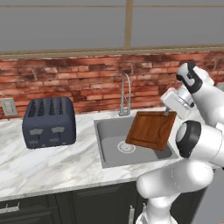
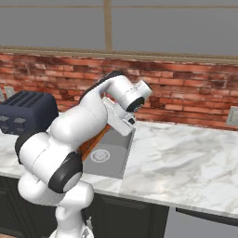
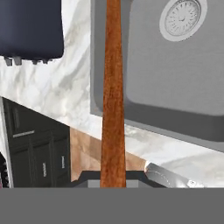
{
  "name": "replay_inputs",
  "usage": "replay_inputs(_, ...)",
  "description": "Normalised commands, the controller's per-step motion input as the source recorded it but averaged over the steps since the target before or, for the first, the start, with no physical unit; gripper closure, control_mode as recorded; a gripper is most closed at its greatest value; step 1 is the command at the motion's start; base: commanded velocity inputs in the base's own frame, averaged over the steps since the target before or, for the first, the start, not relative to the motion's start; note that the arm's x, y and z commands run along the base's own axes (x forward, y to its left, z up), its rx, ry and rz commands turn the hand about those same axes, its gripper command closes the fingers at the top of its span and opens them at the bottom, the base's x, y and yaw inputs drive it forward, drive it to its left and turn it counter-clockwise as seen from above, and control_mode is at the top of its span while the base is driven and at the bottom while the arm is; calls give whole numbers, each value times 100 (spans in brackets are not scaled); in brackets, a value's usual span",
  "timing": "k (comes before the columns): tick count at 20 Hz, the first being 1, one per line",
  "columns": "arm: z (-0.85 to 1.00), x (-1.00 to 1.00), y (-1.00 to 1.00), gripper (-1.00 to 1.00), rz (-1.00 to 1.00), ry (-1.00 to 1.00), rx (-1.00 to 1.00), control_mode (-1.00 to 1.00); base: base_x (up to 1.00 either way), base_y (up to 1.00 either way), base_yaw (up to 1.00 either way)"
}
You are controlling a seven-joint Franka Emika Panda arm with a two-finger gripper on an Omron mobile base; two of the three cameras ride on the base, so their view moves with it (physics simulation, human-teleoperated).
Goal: Move the cutting board and knife to the sink. Then move spray from the cabinet to the counter.
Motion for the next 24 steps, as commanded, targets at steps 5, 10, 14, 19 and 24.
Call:
replay_inputs(5, -56, 27, 22, 100, 3, 0, 0, -100, 0, 0, 0)
replay_inputs(10, -45, 37, 15, 100, 1, 0, 0, -100, 0, 0, 0)
replay_inputs(14, -38, 51, 3, 100, 0, 0, 0, -100, 0, 0, 0)
replay_inputs(19, -37, 46, 2, 100, 0, 0, 0, -100, 0, 0, 0)
replay_inputs(24, -30, 32, 10, 100, 0, -1, 0, -100, 0, 0, 0)
